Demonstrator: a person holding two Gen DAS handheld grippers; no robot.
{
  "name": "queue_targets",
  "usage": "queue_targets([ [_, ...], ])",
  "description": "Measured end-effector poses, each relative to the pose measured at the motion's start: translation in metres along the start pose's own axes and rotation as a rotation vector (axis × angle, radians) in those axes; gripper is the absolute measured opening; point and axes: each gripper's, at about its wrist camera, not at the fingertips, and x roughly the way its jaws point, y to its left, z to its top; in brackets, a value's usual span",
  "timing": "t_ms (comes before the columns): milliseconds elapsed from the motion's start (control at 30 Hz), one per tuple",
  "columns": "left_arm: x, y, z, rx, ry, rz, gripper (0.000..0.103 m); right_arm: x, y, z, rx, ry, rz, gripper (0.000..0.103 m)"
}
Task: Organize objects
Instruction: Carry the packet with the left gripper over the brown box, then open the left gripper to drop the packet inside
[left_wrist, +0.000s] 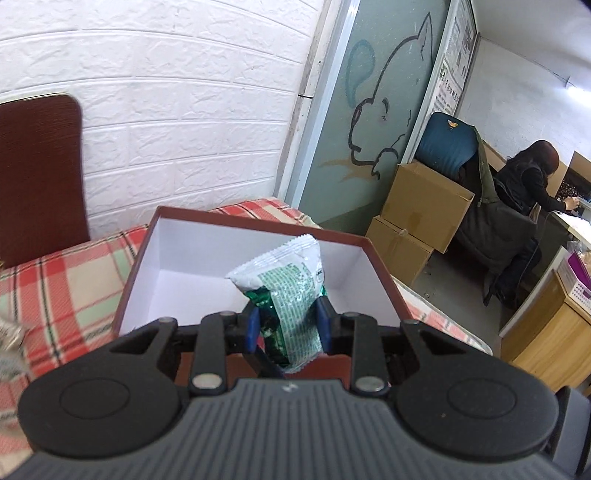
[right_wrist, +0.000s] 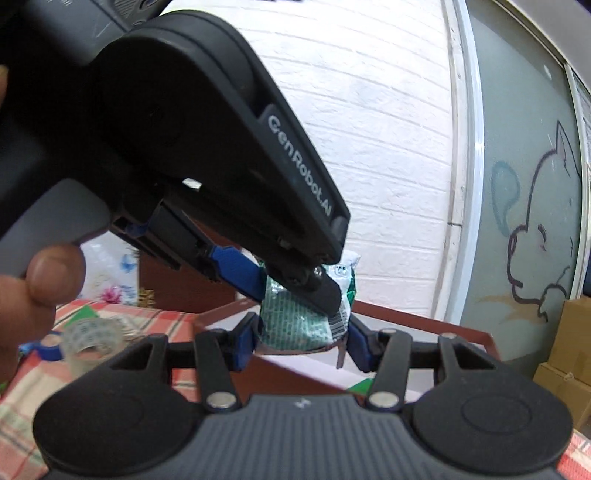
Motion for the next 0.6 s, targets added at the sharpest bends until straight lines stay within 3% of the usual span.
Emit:
queue_targets([
  [267,0.032,0.011,0.007,-0.012,0.03,0.055,0.036,0.051,-0.021,0.005,0.054,0.09,-0.006,0.05],
  [333,0.035,0.014,0.005,0.0,0.027,0.075,0.036,0.06,-0.021,0.005,0.048,0.11,-0.015,0.059],
  [467,0.036,0.021,0.001,0.011,0.033,0.133,0.042,0.06,-0.015,0.005,0.012,0.09,-0.043,0.063],
  [533,0.031,0.025,-0.001,0.012,0.022,0.141,0.043,0.057,-0.014,0.005,0.013,0.084,-0.049,0.075],
  [600,0.019,0.025,-0.003,0.036,-0.012,0.154,0.043,0.048,-0.011,0.005,-0.001,0.052,-0.067,0.077],
])
